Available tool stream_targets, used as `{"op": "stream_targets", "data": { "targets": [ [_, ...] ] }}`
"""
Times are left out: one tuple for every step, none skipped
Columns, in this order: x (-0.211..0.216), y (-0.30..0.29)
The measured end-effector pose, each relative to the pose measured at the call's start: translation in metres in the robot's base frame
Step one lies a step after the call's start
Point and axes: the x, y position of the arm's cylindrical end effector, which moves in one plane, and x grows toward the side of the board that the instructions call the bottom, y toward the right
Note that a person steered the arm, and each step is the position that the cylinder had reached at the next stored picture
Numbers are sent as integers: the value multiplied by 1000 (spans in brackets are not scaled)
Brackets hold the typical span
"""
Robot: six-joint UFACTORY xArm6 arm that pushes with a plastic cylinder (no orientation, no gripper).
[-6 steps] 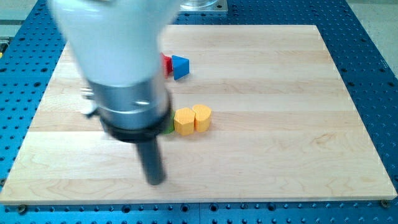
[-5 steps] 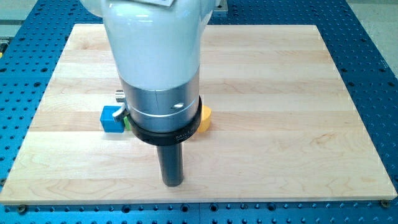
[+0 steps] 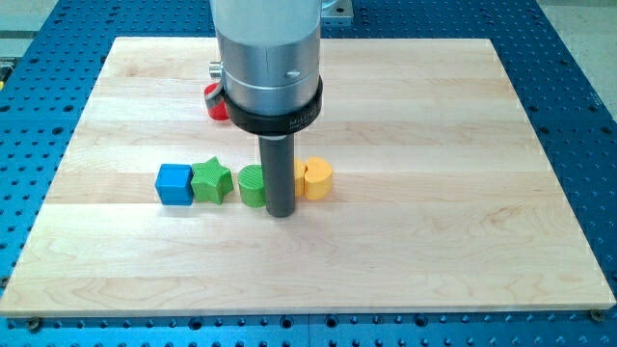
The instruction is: Place the blue triangle and yellow hexagon between yellow heart and red star
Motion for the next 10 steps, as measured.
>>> {"op": "stream_targets", "data": {
  "targets": [
    [-1, 1],
    [-30, 14],
    [-58, 15],
    [-61, 15],
    [-61, 20],
    [-62, 51],
    [-92, 103],
    [-158, 121],
    [-233, 106],
    [-260, 43]
  ]
}}
